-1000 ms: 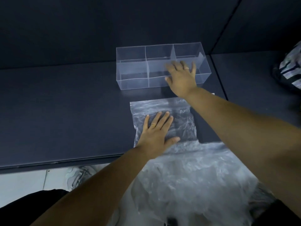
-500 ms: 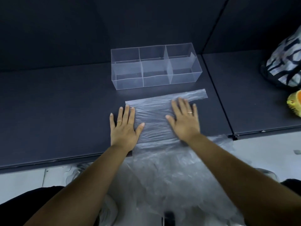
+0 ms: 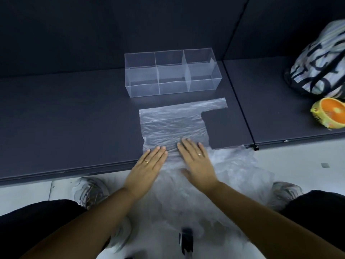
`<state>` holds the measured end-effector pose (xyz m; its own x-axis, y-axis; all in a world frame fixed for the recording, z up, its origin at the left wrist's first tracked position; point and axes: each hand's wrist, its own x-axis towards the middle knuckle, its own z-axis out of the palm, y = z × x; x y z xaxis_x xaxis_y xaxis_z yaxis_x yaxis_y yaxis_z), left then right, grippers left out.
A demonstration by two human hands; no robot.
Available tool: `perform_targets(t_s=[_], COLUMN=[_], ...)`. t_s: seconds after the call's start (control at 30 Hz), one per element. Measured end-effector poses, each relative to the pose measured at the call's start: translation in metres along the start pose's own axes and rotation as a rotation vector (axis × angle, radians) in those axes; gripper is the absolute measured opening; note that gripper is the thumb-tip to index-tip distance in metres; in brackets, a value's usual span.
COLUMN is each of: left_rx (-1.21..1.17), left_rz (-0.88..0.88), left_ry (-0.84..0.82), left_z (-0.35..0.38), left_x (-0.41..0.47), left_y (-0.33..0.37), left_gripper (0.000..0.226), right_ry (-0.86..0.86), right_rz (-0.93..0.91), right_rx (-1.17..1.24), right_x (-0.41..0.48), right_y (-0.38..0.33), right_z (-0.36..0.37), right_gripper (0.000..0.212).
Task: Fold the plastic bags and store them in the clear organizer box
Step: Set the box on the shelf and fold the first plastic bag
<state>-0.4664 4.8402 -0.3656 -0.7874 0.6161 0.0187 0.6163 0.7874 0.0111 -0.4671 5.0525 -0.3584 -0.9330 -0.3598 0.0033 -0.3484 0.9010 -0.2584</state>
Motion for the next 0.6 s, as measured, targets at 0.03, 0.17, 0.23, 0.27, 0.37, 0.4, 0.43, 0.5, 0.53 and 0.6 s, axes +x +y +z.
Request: perform_targets(t_s=[0.03, 0.17, 0.23, 0.27, 0.37, 0.4, 0.43, 0.5, 0.53, 0.6], left_rx=[-0.021, -0.157, -0.273, -0.358, -0.668, -0.776, -0.892, -1.084, -1.159, -1.269], left_rz=[0.005, 0.024, -0.008, -0.064, -0.396, -0.485, -0.574, -0.731, -0.785, -0.879], left_ry=[0.049, 0.184, 0.132, 0.076, -0.118, -0.156, -0.179, -0.183, -0.17, -0.13], left_z=[-0.003, -0.023, -0.036, -0.044, -0.062, -0.067, -0.071, -0.076, -0.076, -0.073], left_x=[-0.002, -0.003, 0.002, 0.005, 0.016, 0.022, 0.027, 0.037, 0.042, 0.052], left_y=[-0.004, -0.02, -0.028, -0.034, -0.056, -0.064, -0.073, -0.087, -0.092, -0.1], left_gripper=[0.053, 0.038, 0.03, 0.026, 0.017, 0.016, 0.012, 0.005, 0.006, 0.011], right_ry=[0.036, 0.169, 0.144, 0.105, -0.088, -0.158, -0.202, -0.207, -0.182, -0.109], right_rz=[0.031, -0.033, -0.005, 0.058, 0.284, 0.344, 0.388, 0.465, 0.503, 0.586], right_rx=[0.015, 0.005, 0.005, 0.046, 0.192, 0.306, 0.46, 0.779, 0.87, 0.958], right_x=[-0.001, -0.015, -0.019, -0.019, -0.013, -0.009, -0.005, 0.006, 0.013, 0.03], right_y=[0.011, 0.053, 0.071, 0.08, 0.114, 0.124, 0.132, 0.145, 0.15, 0.156], right_z=[-0.006, -0.031, -0.046, -0.057, -0.09, -0.101, -0.112, -0.129, -0.133, -0.131], right_gripper=[0.074, 0.04, 0.018, 0.009, 0.01, 0.012, 0.014, 0.015, 0.015, 0.015])
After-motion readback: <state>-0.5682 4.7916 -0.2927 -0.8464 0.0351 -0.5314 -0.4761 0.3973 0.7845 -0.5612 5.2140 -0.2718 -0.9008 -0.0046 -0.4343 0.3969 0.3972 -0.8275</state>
